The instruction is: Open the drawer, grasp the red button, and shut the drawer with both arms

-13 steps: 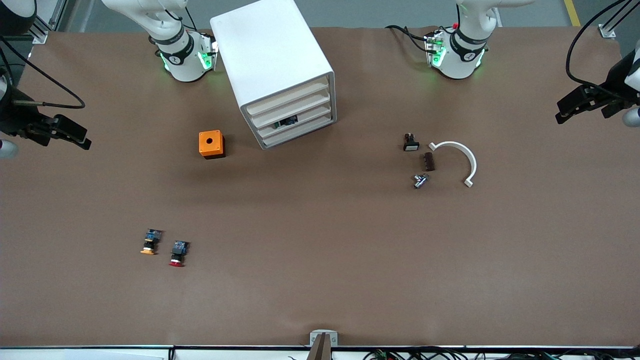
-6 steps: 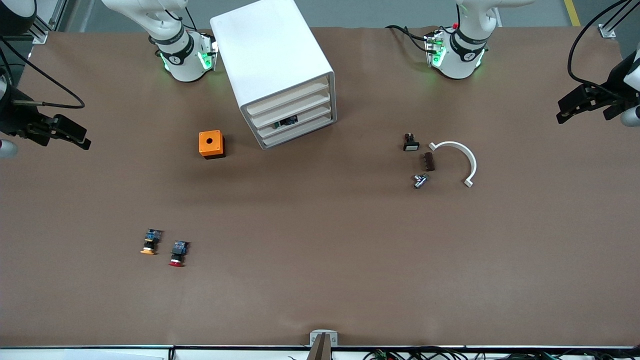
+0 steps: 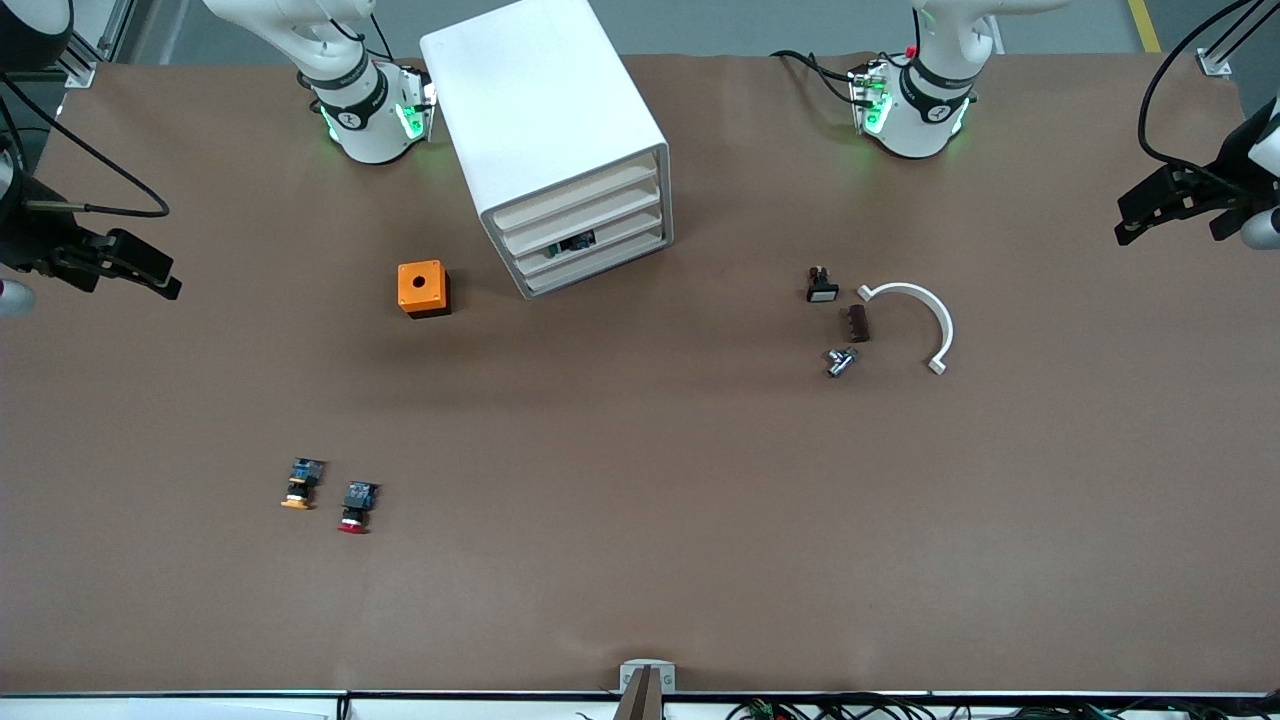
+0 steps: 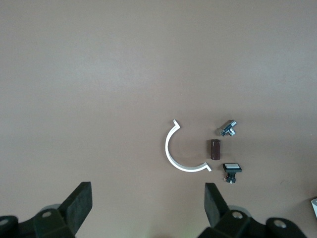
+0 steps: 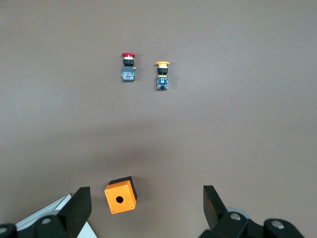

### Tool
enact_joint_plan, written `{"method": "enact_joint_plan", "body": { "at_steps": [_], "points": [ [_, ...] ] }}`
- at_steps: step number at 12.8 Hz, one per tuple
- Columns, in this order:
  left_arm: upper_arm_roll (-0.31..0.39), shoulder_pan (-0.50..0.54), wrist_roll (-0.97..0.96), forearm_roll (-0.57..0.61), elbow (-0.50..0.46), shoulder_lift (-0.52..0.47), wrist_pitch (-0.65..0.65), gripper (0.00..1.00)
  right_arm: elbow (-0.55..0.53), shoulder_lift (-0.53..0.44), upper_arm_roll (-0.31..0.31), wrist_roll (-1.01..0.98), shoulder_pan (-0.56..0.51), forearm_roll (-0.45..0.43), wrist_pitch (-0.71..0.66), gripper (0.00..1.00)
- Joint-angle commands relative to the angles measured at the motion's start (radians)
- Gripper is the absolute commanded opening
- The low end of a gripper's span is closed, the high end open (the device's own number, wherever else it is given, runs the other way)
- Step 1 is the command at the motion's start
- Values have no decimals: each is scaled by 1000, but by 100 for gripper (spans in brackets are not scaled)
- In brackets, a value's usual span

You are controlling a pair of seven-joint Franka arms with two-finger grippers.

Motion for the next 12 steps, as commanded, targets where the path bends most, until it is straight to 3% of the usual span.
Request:
{"method": "enact_joint_plan", "body": {
  "at_steps": [1,12],
  "points": [
    [4,-5,24,17,-4,-11,1,100,-3,-16,6,15,-2,-19,-7,100],
    [-1,-13,26,14,22,4,-2,100,18,-8,8,15,-1,-50,5,100]
  ]
}}
